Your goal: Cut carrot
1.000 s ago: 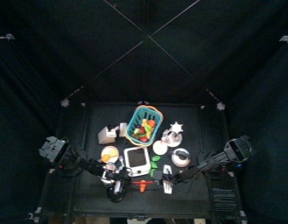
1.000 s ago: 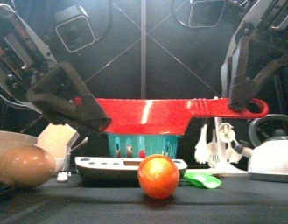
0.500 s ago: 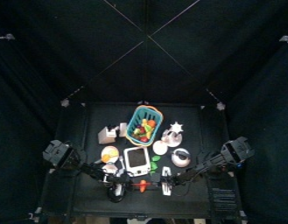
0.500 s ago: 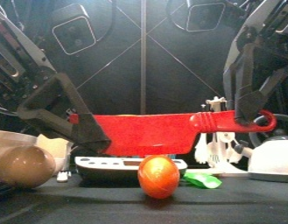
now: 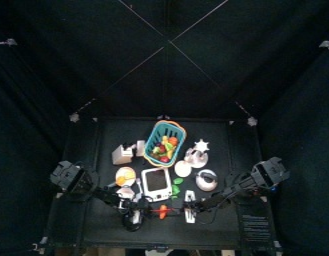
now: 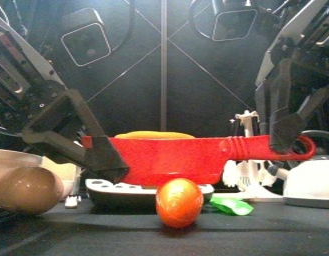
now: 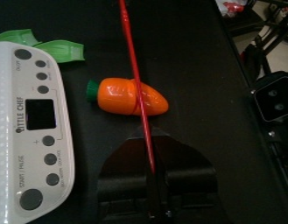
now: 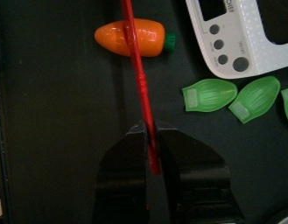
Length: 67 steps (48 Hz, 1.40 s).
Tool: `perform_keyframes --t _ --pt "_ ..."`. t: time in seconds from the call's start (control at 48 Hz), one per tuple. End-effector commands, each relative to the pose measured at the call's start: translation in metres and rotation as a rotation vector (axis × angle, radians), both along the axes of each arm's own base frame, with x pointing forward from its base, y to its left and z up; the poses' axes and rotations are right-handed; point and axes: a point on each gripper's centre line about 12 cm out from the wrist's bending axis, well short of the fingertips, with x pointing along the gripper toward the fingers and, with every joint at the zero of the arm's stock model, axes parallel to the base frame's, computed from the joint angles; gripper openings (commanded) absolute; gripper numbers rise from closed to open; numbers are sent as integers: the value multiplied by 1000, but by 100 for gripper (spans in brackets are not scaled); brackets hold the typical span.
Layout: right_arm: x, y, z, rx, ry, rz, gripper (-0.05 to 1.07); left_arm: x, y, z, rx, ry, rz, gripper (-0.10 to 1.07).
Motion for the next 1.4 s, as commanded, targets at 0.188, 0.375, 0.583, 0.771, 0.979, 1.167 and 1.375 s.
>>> perform_keyframes --t 0.188,0.375,0.583,0.771,0.979,1.167,1.375 --pt "5 -3 -3 -4 11 -18 42 0 -8 -6 10 9 -24 31" --pt "6 -3 -10 -4 28 -29 42 0 -6 -10 15 20 -18 31" --pt "7 -3 -17 -14 44 -27 42 3 2 -12 20 24 2 31" --pt "8 -6 -15 -18 38 -30 42 5 6 -10 23 18 9 31" --pt "10 -6 -5 -15 16 -30 42 7 5 -2 24 -5 -11 31" --pt "9 -7 22 -25 -30 -29 42 7 0 20 25 -69 -60 31" --pt "10 -9 34 -37 -63 -20 42 5 -3 43 29 -135 -108 31"
